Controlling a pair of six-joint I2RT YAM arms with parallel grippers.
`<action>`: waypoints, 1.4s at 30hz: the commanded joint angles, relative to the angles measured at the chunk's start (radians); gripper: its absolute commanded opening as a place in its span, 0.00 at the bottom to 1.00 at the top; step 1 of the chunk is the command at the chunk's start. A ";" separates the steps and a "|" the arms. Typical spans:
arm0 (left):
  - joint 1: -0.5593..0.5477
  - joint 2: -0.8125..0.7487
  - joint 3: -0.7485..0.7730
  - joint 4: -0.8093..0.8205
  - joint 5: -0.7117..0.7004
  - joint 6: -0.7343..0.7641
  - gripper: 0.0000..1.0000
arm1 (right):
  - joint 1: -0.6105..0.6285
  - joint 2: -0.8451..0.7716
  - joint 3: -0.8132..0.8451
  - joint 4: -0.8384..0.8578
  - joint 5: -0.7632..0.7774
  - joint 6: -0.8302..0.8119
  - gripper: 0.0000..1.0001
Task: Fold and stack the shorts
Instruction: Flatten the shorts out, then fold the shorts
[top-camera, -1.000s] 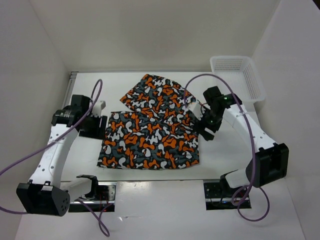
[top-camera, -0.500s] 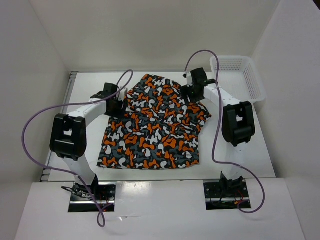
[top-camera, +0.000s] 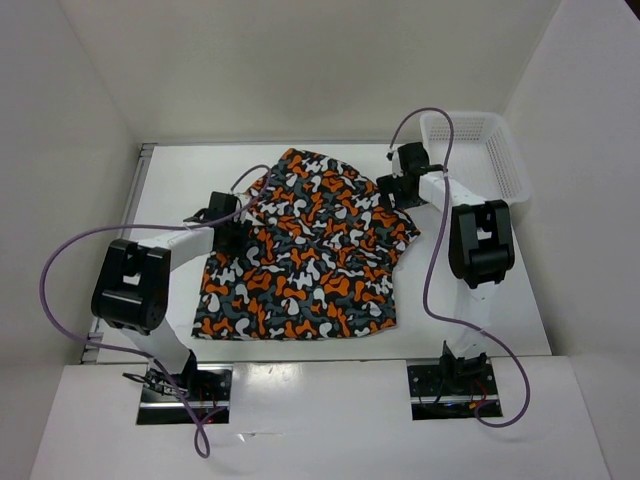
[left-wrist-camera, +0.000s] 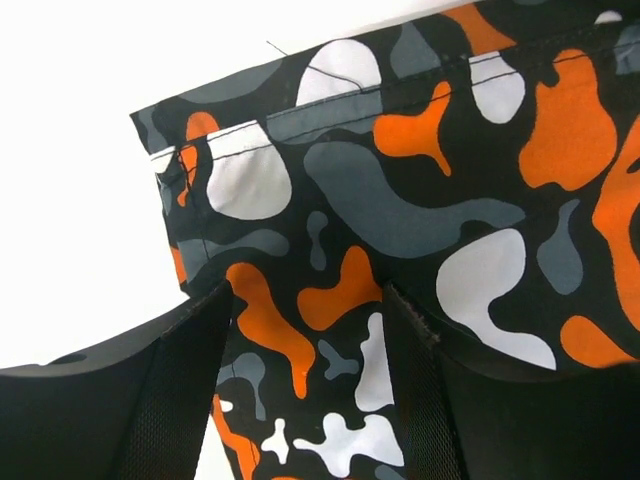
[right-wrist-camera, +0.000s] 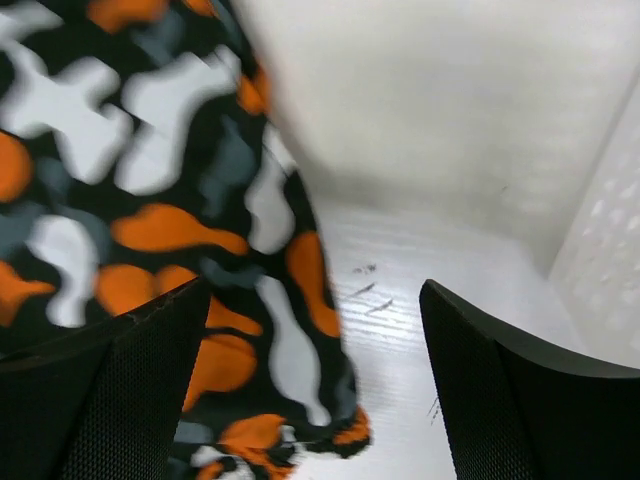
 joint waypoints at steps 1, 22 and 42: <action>0.012 -0.044 -0.078 -0.191 -0.112 0.012 0.69 | -0.006 -0.034 -0.040 0.016 -0.036 -0.052 0.90; 0.000 0.767 1.450 -0.308 0.479 0.012 0.88 | -0.006 -0.003 -0.032 -0.055 -0.162 -0.147 0.89; -0.013 1.304 2.130 -0.441 0.427 0.012 0.91 | -0.006 -0.023 -0.088 -0.084 -0.180 -0.158 0.83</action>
